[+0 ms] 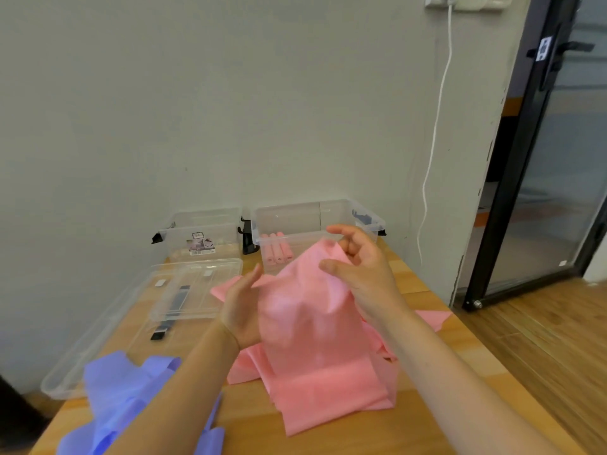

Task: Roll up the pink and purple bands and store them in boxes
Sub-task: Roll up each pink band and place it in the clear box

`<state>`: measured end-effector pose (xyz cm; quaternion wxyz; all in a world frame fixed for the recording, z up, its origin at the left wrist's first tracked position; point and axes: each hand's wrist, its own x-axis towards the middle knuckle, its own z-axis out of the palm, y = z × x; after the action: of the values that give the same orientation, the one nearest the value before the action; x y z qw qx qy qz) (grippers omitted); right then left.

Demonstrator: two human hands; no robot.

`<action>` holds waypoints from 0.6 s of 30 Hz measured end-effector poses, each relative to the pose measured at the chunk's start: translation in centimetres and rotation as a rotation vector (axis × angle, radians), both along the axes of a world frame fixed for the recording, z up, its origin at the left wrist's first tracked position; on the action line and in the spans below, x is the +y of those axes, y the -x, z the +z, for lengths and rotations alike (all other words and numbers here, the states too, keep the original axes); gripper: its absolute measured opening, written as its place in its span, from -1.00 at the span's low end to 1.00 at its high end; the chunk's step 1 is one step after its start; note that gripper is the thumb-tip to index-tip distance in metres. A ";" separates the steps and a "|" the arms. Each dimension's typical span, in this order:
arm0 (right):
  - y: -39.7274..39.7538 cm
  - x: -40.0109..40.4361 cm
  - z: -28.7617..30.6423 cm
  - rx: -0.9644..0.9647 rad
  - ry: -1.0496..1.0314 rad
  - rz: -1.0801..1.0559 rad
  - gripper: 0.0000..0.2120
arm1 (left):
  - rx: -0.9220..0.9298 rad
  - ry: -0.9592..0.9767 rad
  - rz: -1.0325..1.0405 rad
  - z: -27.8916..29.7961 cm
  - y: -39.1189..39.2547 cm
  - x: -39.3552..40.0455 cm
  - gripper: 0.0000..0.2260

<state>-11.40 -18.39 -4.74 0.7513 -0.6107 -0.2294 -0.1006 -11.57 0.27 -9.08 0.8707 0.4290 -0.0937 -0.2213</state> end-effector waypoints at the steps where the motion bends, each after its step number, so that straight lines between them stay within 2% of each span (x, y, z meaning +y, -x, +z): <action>1: 0.1 -0.2 -0.1 -0.001 0.016 0.048 -0.55 | -0.019 0.054 -0.022 -0.1 -0.1 0.0 -0.26; 3: 0.1 -0.8 -0.2 0.008 0.058 0.143 -0.52 | -0.058 0.157 -0.067 -0.3 -0.7 0.0 -0.28; 5: 0.1 -1.7 -0.4 0.041 0.092 0.244 -0.52 | -0.053 0.188 -0.047 0.2 -1.2 0.1 -0.22; 8: 0.2 -2.9 -0.9 0.218 0.050 0.374 -0.56 | 0.007 0.087 0.100 1.3 -1.7 -0.5 -0.11; 10: -0.2 -3.7 -1.6 0.389 -0.063 0.428 -0.55 | 0.024 -0.015 0.216 1.8 -2.3 -1.1 -0.29; 13: -1.2 -3.8 -2.3 0.713 -0.270 0.388 -0.78 | -0.024 -0.122 0.250 2.5 -2.1 -1.9 -0.65; 14: -1.5 -3.6 -2.5 0.805 -0.310 0.372 -0.77 | -0.050 -0.141 0.250 2.6 -2.0 -2.0 -0.72; 16: -2.0 -3.2 -2.5 0.870 -0.324 0.368 -0.74 | -0.096 -0.164 0.253 2.6 -2.0 -2.0 -0.79; 18: -2.4 -2.6 -2.3 0.855 -0.328 0.382 -0.69 | -0.113 -0.209 0.249 2.4 -2.0 -2.0 -0.81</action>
<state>-9.04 -21.00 -7.08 0.8692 -0.4182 0.0102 0.2637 -9.58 -1.75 -6.68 0.8355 0.5371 -0.0653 -0.0957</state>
